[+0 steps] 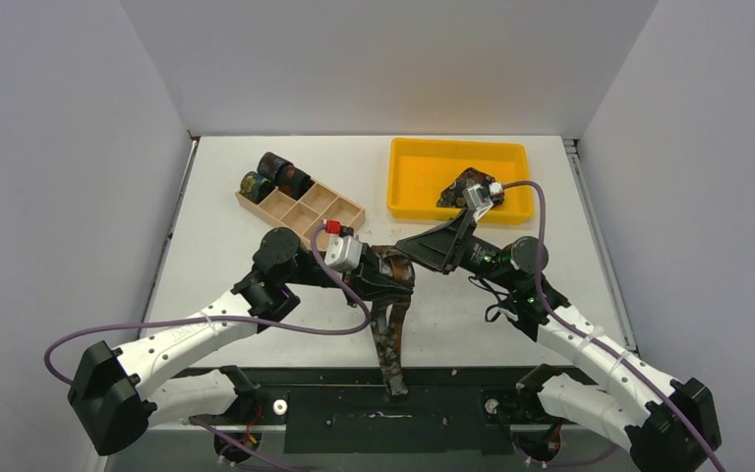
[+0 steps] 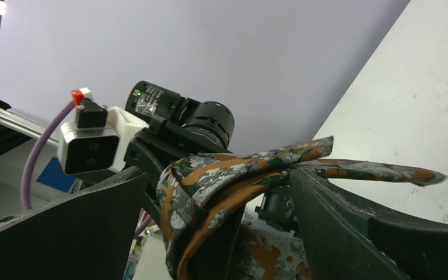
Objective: Roll the ties
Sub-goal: Flatten out the tie at the center of the board.
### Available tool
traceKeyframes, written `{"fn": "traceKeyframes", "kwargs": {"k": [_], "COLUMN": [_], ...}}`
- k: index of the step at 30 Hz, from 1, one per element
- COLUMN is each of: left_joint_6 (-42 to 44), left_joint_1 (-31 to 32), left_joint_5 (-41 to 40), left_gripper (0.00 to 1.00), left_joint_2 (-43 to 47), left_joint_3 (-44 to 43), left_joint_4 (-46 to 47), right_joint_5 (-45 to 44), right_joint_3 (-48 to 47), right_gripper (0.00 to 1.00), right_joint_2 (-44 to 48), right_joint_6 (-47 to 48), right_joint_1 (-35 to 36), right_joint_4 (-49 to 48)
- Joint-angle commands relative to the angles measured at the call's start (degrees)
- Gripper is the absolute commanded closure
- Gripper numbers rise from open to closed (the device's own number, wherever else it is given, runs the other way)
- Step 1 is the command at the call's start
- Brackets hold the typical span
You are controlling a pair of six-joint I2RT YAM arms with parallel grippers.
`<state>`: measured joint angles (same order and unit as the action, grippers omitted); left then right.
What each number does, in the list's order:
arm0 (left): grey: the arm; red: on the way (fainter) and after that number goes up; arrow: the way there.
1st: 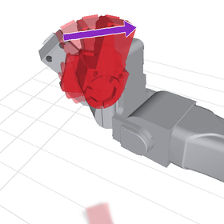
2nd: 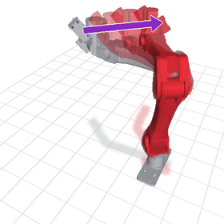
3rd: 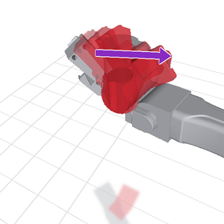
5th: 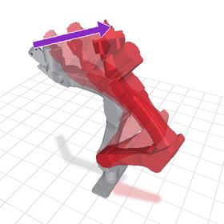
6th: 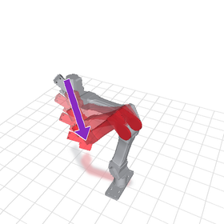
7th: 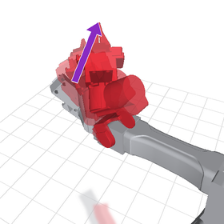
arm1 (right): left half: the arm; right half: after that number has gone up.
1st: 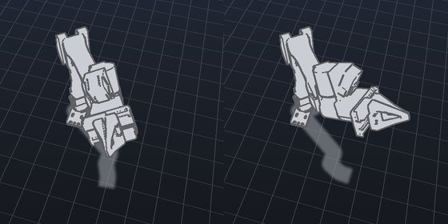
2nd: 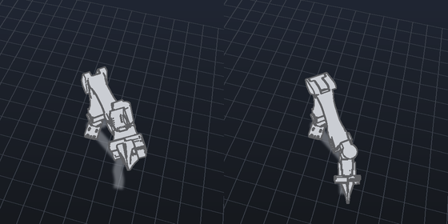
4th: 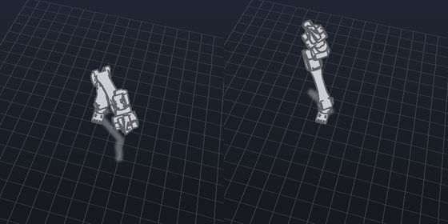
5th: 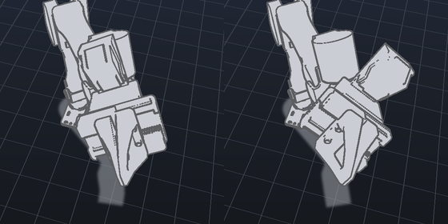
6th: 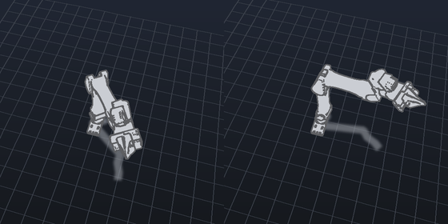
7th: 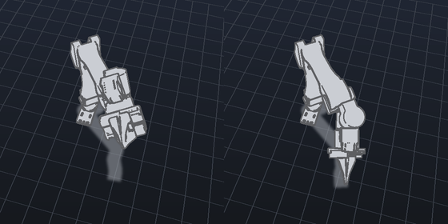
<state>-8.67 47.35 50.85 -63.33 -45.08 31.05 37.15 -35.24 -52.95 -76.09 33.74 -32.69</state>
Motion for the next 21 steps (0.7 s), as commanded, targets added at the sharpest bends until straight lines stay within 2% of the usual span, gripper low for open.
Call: {"fn": "traceKeyframes", "kwargs": {"k": [1,3,5,9,11,13,17,21], "left_joint_6": [2.8,3.9,4.7,6.4,6.8,7.1,10.5,13.2], "left_joint_1": [1.7,2.4,2.7,2.8,2.7,2.7,2.5,0.9], "left_joint_5": [2.2,2.1,1.5,0.5,0.0,-0.2,-1.6,-2.7], "left_gripper": [1.00,1.00,1.00,1.00,1.00,1.00,1.00,1.00], "left_joint_2": [1.2,1.5,1.6,2.2,2.7,3.5,6.0,7.8], "left_joint_3": [0.2,0.6,1.1,1.7,2.0,2.6,3.4,3.4], "left_joint_4": [1.3,0.3,-0.3,-1.9,-2.2,-2.2,-5.1,-6.0], "right_joint_5": [3.1,3.1,3.0,2.7,2.3,2.2,4.0,6.9], "right_joint_3": [-2.4,-1.7,-1.9,-3.6,-3.2,-3.0,-4.1,-1.7], "right_gripper": [0.02,0.03,0.09,0.25,0.29,0.25,0.04,0.00], "right_joint_2": [-3.0,-4.9,-6.7,-9.0,-8.5,-6.9,-1.8,0.3], "right_joint_6": [-0.2,-2.9,-5.1,-5.9,-6.2,-5.4,-0.8,-3.5], "right_joint_1": [2.1,2.9,3.9,5.7,5.4,3.0,-3.6,-6.2], "right_joint_4": [-4.0,-8.5,-12.3,-14.0,-14.3,-12.4,-1.4,-1.8]}}
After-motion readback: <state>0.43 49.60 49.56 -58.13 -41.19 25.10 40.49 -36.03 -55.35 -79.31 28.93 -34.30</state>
